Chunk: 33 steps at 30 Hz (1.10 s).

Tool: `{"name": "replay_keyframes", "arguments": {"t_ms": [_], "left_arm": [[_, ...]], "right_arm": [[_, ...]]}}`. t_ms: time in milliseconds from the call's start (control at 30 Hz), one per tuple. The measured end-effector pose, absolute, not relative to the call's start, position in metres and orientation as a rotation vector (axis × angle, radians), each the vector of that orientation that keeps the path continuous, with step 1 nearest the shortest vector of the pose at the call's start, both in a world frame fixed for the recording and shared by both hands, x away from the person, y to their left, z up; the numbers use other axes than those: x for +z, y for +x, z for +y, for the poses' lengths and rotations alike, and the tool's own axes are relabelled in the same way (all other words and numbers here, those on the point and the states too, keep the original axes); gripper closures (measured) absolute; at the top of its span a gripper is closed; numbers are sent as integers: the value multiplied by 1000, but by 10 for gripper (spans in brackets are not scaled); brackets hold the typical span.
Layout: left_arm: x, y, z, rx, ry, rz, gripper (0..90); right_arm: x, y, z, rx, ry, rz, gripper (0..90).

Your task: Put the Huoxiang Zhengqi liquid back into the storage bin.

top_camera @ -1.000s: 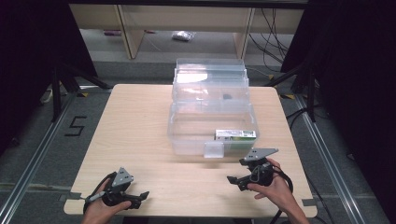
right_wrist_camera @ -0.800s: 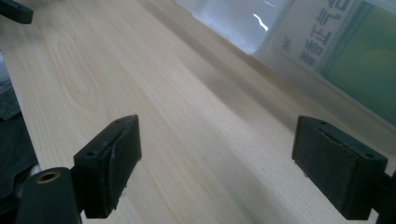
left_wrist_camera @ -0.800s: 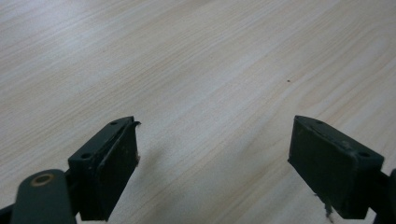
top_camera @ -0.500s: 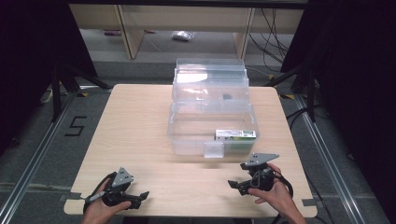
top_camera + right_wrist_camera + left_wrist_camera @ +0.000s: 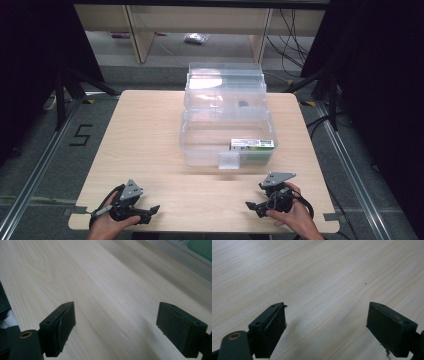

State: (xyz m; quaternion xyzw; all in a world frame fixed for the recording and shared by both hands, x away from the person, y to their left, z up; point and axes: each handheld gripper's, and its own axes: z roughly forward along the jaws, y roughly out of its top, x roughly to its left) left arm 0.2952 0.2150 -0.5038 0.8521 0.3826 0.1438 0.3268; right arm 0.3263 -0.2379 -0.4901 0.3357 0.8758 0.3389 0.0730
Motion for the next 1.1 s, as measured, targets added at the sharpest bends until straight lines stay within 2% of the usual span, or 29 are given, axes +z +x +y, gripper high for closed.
{"name": "replay_keyframes", "arguments": {"t_ms": [633,700,867,933,1100], "left_arm": [[-504,296,215,379,2238,1005,151],[-506,295,212,384,2182,1038,151],[-506,295,212,379,2181,1036,151],[-504,295,215,375,2236,1005,151],[-504,295,215,376,2234,1001,151]], "right_arm": [[-494,318,-241,984,1024,2611,166],[-494,319,-242,987,1012,2608,166],[-494,319,-242,986,1017,2605,166],[-494,319,-242,987,1015,2606,166],[-493,319,-243,970,1016,2620,166]]}}
